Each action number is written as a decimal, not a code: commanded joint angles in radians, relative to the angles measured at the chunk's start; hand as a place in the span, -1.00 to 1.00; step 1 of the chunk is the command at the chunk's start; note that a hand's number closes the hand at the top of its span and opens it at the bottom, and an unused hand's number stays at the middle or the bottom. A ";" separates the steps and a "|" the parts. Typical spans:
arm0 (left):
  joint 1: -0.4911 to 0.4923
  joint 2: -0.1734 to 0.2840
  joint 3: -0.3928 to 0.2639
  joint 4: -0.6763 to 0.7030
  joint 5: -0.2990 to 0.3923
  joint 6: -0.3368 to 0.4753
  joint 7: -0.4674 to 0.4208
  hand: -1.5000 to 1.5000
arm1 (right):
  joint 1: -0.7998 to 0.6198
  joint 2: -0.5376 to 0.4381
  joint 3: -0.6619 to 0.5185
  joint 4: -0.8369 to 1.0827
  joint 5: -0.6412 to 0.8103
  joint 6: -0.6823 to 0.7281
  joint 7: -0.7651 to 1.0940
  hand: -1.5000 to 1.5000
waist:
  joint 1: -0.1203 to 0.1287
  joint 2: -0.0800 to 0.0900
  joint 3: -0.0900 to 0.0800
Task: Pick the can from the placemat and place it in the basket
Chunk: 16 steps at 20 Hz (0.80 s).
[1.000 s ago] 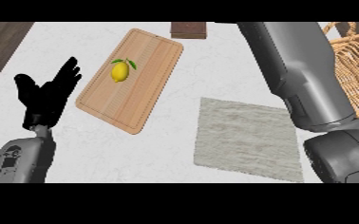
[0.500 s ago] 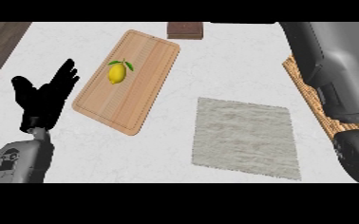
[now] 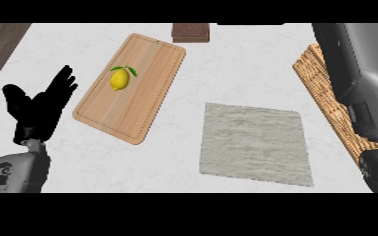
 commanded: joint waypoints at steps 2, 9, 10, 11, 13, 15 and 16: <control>-0.012 0.002 0.012 -0.017 0.010 0.013 0.047 0.00 | 0.188 0.031 -0.016 -0.150 -0.021 -0.034 0.072 1.00 | -0.018 -0.006 0.001; -0.030 0.014 0.014 -0.018 0.004 0.002 0.040 0.00 | 0.291 -0.016 -0.099 -0.240 -0.087 -0.082 -0.035 1.00 | 0.004 0.004 0.001; -0.027 0.033 0.028 0.006 0.009 -0.013 0.017 0.00 | 0.302 -0.046 -0.116 -0.255 0.057 -0.134 0.124 1.00 | -0.008 0.006 -0.001; -0.006 0.010 0.012 0.012 0.010 -0.017 0.013 0.00 | 0.298 -0.023 -0.134 -0.293 0.052 -0.121 0.140 -1.00 | -0.008 0.003 -0.001; -0.019 0.023 0.027 -0.020 0.011 -0.003 0.024 0.00 | 0.351 -0.025 -0.186 -0.332 -0.015 -0.125 0.067 -1.00 | -0.007 0.001 0.000; -0.008 -0.004 0.002 -0.080 0.009 0.014 0.073 0.00 | 0.393 0.009 -0.179 -0.349 0.011 -0.090 0.065 -1.00 | 0.005 0.001 0.001; -0.045 -0.003 -0.004 -0.021 -0.014 0.023 0.057 0.00 | 0.426 0.021 -0.187 -0.357 -0.027 -0.141 0.015 -1.00 | 0.001 0.004 0.001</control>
